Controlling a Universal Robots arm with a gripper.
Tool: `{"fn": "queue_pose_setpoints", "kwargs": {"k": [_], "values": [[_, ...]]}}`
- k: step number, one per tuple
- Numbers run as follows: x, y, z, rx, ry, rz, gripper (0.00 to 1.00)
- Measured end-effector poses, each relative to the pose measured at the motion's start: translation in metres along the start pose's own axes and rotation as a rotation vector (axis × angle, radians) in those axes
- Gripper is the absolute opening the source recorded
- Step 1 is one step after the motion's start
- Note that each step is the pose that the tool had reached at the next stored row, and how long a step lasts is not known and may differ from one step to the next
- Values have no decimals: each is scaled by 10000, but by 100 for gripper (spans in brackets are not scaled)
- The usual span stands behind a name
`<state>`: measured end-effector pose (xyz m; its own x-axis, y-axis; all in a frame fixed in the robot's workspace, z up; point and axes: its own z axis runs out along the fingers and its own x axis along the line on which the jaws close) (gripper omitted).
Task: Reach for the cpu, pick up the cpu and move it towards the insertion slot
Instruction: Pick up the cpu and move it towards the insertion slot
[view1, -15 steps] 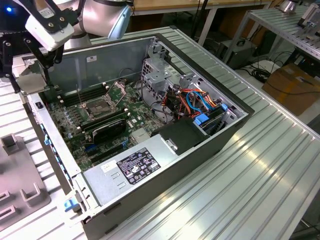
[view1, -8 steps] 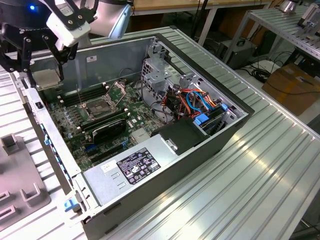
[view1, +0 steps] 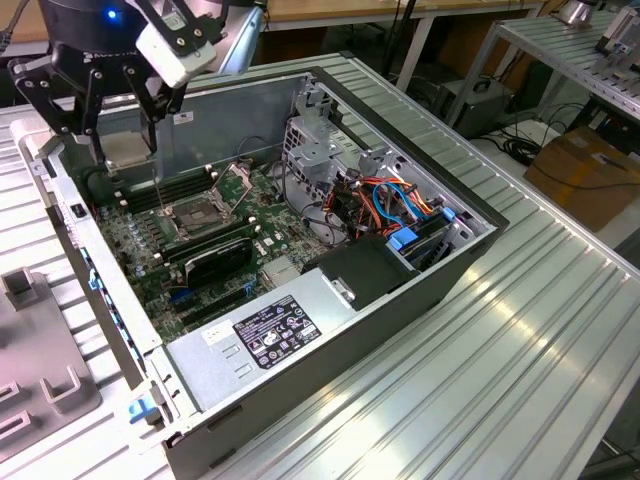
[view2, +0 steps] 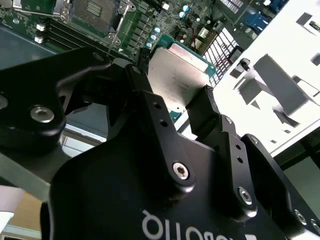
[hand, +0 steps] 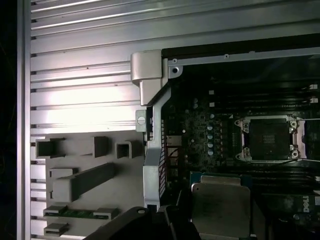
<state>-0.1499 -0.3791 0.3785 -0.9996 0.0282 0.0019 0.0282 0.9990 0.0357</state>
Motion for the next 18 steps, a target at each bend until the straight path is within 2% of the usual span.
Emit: {"fn": "queue_pose_setpoints", "kwargs": {"k": [2, 7, 8, 10, 11, 12, 13, 15, 18], "values": [[-76, 50, 11, 2, -1, 74, 55], [-214, 110, 30, 0, -5, 144, 55], [-289, 140, 37, 0, -4, 144, 55], [-409, 214, 66, 1, -4, 144, 55], [-449, 268, 84, 0, -6, 145, 55], [-501, 352, 106, 1, -4, 144, 55], [-560, 398, 122, 0, -4, 144, 55], [-624, 405, 137, 0, -4, 134, 55], [-671, 427, 153, 0, -4, 104, 55]]}}
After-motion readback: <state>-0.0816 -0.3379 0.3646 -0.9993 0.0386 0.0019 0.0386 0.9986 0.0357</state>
